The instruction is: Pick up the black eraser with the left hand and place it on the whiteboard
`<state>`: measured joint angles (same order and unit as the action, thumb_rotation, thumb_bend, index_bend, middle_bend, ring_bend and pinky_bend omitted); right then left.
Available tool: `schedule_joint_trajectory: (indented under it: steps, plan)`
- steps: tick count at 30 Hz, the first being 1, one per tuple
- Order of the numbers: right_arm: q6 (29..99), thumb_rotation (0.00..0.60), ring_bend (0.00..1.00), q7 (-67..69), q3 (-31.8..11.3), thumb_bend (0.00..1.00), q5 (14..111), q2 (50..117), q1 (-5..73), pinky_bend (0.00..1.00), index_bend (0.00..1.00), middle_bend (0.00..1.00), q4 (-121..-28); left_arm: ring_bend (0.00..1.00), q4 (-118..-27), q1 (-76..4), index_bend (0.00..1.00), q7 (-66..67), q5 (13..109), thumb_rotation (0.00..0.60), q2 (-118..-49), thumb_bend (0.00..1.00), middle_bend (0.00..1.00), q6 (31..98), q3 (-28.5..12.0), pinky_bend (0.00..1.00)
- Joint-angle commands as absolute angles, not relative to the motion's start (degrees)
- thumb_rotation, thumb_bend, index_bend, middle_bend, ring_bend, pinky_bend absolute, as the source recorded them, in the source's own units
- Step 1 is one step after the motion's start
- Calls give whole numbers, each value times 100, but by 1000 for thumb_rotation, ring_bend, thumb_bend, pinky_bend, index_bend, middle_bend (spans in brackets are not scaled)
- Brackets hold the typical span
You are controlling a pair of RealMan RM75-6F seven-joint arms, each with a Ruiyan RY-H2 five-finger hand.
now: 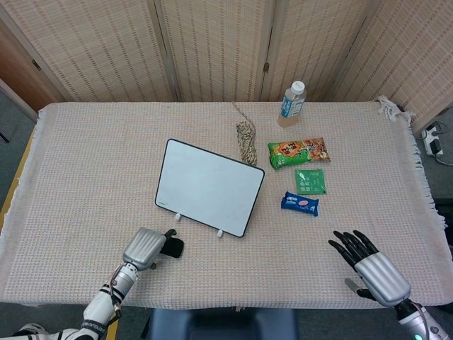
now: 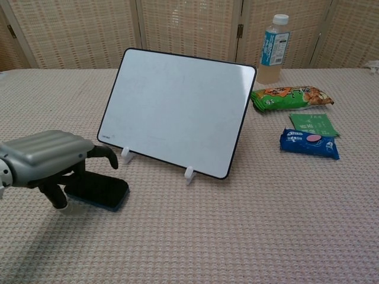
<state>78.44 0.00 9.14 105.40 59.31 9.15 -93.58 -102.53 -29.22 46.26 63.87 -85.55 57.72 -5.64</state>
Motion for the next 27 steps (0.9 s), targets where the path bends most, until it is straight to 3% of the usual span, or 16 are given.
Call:
schedule_joint_trajectory:
  steps: [1, 18, 27]
  plan:
    - [7867, 600, 0, 4, 923, 359, 10558, 5929, 911, 0, 0, 0, -9352, 1000, -10219, -3060, 295, 4742, 6176, 600, -8596, 235, 1000, 5747, -544, 1000]
    - [7827, 600, 0, -84, 921, 358, 10505, 5956, 916, 0, 0, 0, -9375, 1000, -9969, -3533, 371, 4548, 5635, 600, -8540, 395, 1000, 5588, -390, 1000]
    - [7866, 600, 0, -97, 938, 359, 10528, 5954, 900, 0, 0, 0, -9385, 1000, -9543, -3314, 610, 3597, 6980, 600, -8814, 399, 1000, 6390, -311, 1000]
